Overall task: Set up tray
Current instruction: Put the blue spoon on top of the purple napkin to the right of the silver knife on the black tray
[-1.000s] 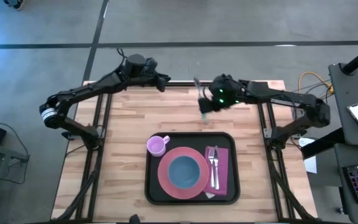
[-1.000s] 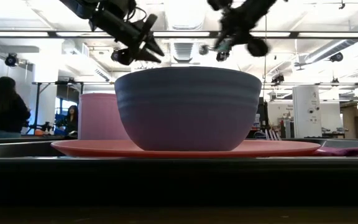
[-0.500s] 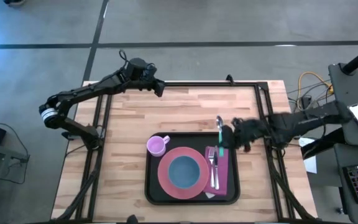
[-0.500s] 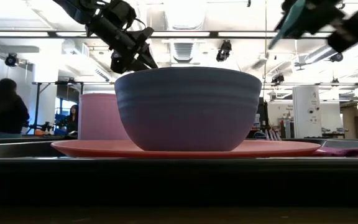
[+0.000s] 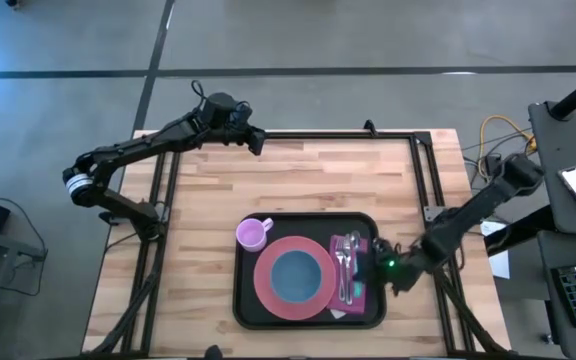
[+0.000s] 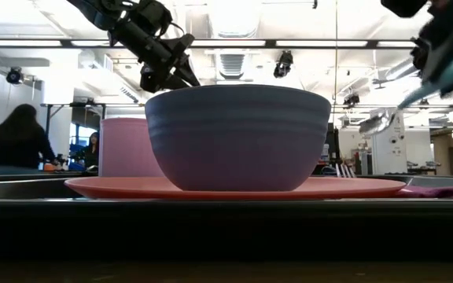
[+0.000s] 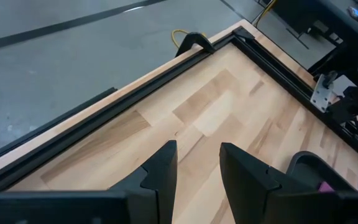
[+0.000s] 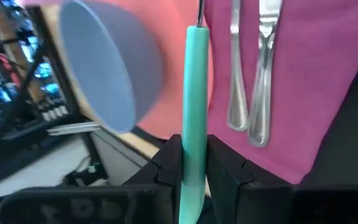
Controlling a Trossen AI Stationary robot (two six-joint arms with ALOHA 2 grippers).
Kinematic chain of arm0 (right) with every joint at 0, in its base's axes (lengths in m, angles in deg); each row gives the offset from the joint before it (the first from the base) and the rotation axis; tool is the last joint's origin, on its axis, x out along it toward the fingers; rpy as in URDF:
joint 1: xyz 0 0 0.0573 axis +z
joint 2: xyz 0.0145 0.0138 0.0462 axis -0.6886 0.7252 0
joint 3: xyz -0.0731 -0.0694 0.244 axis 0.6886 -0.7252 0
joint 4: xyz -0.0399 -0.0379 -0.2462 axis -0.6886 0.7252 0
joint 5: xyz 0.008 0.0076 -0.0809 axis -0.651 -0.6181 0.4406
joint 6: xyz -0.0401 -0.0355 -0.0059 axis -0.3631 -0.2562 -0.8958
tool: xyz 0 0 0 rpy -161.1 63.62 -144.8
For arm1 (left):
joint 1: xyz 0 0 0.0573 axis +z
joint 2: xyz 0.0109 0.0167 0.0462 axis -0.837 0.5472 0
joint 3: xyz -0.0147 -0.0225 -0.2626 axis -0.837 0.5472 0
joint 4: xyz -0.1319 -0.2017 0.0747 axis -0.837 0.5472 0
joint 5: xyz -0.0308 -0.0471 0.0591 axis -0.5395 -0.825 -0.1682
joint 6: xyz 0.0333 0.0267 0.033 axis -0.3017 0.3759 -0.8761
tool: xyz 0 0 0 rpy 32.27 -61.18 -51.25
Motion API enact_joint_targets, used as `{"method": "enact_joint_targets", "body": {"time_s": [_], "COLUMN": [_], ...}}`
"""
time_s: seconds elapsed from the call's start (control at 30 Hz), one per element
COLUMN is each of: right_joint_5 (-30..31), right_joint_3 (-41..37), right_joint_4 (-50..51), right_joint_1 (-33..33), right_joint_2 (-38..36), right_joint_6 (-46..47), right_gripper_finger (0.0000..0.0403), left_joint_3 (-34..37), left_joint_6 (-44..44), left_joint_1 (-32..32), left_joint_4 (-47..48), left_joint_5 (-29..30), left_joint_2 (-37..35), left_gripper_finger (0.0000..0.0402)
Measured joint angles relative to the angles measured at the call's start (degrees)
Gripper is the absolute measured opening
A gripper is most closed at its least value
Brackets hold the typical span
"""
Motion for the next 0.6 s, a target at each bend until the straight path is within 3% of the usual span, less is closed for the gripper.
{"method": "enact_joint_targets", "body": {"time_s": [0.33, 0.6], "right_joint_5": [1.4, 3.5], "right_joint_3": [0.3, 1.2], "right_joint_4": [-11.6, -12.4], "right_joint_1": [2.5, 2.9], "right_joint_2": [16.0, 19.7], "right_joint_6": [1.9, 1.9], "right_gripper_finger": [0.0034, 0.0034], "left_joint_3": [-0.1, -0.1], "left_joint_6": [0.0, 0.4], "left_joint_1": [0.0, 0.0], "left_joint_4": [0.0, 0.4], "left_joint_5": [0.0, 0.0], "left_joint_2": [0.0, 0.0], "left_gripper_finger": [0.0102, 0.0102]}}
